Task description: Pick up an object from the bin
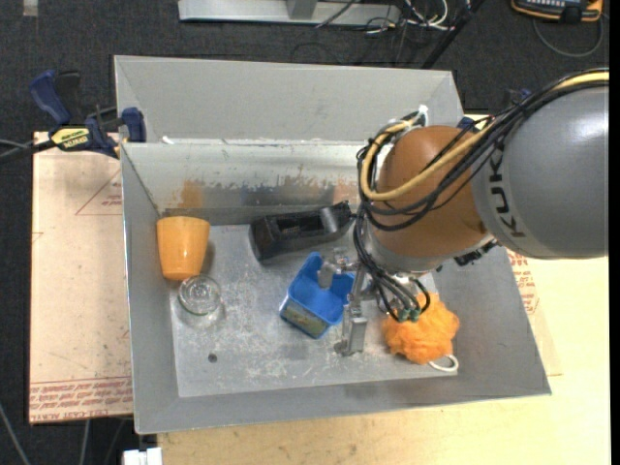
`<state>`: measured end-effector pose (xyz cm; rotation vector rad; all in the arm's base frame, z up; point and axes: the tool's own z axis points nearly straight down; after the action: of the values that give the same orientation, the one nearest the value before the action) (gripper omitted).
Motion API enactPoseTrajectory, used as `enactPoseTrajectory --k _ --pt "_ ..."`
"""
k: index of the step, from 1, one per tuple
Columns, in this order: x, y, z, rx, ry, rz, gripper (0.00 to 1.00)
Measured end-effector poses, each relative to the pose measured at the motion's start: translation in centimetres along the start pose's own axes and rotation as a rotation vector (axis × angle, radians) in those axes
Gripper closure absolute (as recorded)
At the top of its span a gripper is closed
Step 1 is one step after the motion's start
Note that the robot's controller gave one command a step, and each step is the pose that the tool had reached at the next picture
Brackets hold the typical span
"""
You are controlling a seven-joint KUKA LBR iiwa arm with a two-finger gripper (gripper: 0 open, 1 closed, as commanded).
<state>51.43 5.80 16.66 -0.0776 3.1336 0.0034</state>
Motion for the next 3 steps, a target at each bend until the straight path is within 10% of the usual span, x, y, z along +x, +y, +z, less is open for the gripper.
enactPoseTrajectory --k 1,3 --pt "0.8 -0.2 4.8 0.0 0.006 0.02 0.0" --pt "-4.2 0.0 7.9 -0.001 -0.002 0.12 0.0"
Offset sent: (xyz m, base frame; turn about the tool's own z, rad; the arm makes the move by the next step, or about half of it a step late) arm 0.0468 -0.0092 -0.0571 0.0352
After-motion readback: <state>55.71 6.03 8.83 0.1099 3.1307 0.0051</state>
